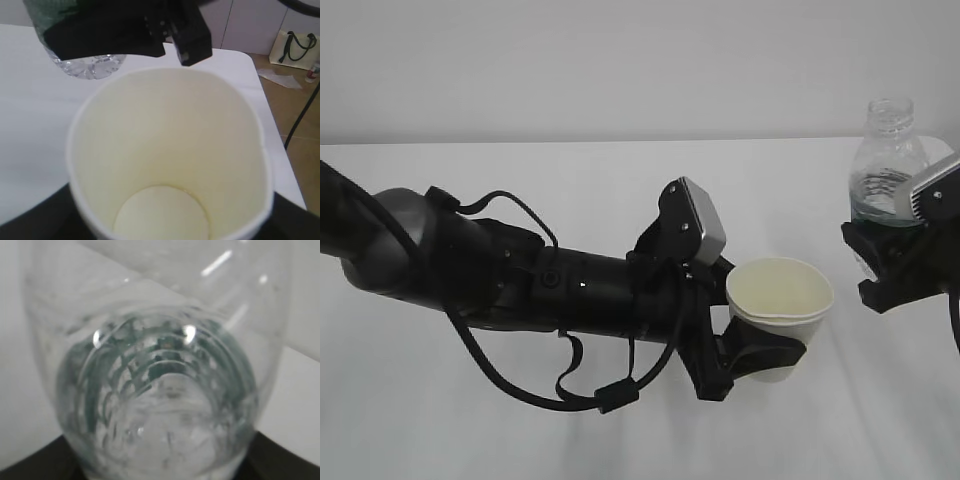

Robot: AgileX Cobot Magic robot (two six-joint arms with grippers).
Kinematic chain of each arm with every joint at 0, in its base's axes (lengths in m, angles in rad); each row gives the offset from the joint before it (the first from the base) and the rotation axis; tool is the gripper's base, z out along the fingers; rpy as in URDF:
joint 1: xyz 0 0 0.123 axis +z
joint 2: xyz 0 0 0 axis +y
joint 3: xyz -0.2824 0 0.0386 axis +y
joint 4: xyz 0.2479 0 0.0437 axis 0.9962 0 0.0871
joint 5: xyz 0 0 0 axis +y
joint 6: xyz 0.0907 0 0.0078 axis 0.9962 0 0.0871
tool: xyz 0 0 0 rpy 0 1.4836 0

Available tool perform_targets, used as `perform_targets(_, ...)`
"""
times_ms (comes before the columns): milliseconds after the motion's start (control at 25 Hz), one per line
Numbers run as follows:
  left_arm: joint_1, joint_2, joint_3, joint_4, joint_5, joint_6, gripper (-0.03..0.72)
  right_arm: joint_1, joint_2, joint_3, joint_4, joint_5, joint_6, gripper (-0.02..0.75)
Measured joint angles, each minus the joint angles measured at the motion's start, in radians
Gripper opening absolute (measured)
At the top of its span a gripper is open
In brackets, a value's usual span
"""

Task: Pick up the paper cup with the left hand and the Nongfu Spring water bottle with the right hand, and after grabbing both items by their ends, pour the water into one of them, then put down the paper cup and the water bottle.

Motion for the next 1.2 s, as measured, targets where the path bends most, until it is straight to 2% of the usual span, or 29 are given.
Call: perform_targets(1200,-0.003,0.0,0.0,0.004,-0.002,0.0,0.491,0.0,0.0,0.0,0.002,-0.029,-0.543,0.41)
